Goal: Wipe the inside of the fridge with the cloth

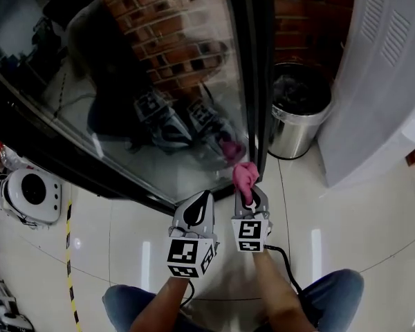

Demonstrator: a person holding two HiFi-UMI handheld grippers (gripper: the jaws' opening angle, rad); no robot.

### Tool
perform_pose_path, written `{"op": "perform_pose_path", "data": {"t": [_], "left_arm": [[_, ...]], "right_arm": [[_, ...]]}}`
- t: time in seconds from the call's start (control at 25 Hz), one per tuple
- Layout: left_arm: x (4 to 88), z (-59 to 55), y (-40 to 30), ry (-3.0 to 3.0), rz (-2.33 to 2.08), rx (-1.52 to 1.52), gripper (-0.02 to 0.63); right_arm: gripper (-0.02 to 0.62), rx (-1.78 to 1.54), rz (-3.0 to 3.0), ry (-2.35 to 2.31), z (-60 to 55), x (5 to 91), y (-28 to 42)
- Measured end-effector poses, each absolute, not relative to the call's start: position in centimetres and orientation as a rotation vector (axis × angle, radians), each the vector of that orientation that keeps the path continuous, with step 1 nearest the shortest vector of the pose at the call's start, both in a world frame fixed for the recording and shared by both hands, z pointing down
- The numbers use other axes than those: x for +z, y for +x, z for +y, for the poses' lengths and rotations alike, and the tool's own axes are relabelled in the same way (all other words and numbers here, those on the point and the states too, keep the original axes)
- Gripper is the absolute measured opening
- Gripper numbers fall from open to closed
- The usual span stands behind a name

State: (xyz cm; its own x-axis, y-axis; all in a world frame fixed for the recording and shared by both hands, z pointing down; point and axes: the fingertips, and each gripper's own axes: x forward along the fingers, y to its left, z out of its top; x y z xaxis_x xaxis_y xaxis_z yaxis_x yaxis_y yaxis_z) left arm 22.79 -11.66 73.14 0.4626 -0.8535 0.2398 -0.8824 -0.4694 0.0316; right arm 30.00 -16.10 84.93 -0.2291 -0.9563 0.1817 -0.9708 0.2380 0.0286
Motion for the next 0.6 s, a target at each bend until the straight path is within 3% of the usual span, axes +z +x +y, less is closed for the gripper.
{"op": "perform_pose_path", "data": {"t": [0.32,0.6], "left_arm": [[67.9,-13.1,20.4,2.567,-1.547,0.197,0.009],[58.3,-10.4,18.7,2.671,-1.602,0.214,0.009]], "right_arm": [[0.063,0.111,-2.553,1.824,-14.0,73.6,25.1],[0.061,-0.048,-2.671,1.627,-10.6,59.6,20.6]]}}
